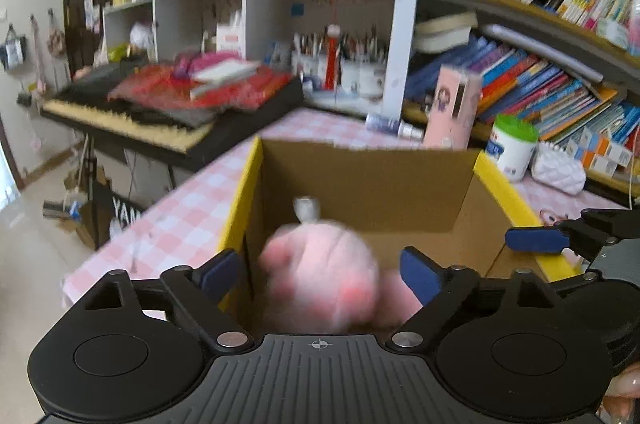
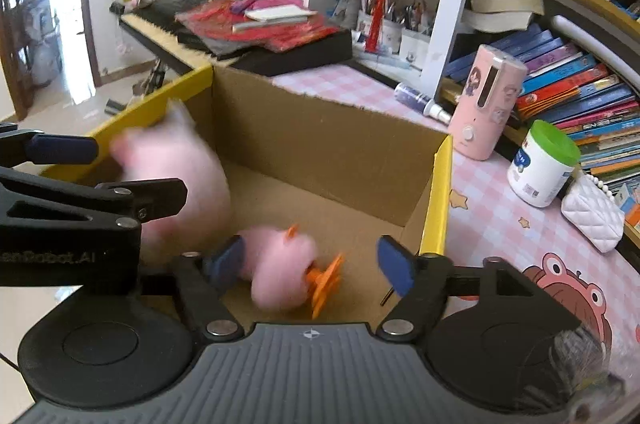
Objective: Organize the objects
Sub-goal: 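Lower both plush toys into the yellow box and open both tools, then withdraw both tools from the box and back away from it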
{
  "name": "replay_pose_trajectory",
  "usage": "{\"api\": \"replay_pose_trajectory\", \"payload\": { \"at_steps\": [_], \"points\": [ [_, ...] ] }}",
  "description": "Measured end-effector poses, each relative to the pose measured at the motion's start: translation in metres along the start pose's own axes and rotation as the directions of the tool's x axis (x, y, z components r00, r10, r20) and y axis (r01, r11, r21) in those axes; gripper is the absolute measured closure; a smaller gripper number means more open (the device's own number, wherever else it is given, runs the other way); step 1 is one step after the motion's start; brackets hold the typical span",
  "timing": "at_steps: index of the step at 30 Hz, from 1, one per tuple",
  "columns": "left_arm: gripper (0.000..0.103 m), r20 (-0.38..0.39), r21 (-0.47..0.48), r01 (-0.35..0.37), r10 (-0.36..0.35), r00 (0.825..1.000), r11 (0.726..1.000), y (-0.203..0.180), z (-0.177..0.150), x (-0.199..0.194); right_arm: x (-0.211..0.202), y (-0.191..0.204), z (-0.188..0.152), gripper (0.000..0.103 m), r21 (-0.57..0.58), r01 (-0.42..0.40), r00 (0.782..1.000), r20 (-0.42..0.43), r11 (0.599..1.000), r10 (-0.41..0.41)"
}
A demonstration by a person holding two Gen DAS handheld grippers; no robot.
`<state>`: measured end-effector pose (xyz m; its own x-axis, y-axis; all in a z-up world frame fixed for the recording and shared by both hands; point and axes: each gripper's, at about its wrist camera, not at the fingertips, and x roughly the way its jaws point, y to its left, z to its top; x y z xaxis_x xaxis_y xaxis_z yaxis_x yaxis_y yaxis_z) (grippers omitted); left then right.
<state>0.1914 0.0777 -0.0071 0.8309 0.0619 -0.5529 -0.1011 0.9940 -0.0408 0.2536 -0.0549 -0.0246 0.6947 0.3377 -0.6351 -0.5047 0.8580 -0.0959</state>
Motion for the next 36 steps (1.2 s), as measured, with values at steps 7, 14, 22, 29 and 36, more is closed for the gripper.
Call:
{"api": "replay_pose_trajectory", "payload": {
  "at_steps": [7, 14, 22, 29, 36],
  "points": [
    [0.013, 0.068, 0.026, 0.023, -0.025, 0.997, 0.999, -0.005, 0.003, -0.027, -0.027, 0.011, -0.001, 0.025, 0.011, 0.038, 0.998, 0.055, 0.999, -0.039],
    [0.012, 0.095, -0.016, 0.018, -0.016, 0.995, 1.000, 0.005, -0.003, -0.052, -0.054, 0.016, -0.008, 0.025, 0.075, 0.093, 0.992, 0.082, 0.993, -0.100],
    [0.012, 0.091, -0.055, -0.001, 0.006, 0.996, 0.998, 0.018, -0.017, -0.074, -0.081, 0.031, -0.021, 0.022, 0.122, 0.148, 0.982, 0.101, 0.981, -0.161],
    [0.011, 0.078, -0.071, -0.008, 0.013, 0.997, 0.997, 0.029, -0.030, -0.086, -0.090, 0.044, -0.032, 0.021, 0.145, 0.181, 0.978, 0.075, 0.973, -0.193],
    [0.011, 0.063, -0.075, -0.009, 0.014, 0.998, 0.997, 0.039, -0.043, -0.100, -0.096, 0.054, -0.044, 0.020, 0.179, 0.209, 0.975, 0.035, 0.961, -0.219]
  ]
}}
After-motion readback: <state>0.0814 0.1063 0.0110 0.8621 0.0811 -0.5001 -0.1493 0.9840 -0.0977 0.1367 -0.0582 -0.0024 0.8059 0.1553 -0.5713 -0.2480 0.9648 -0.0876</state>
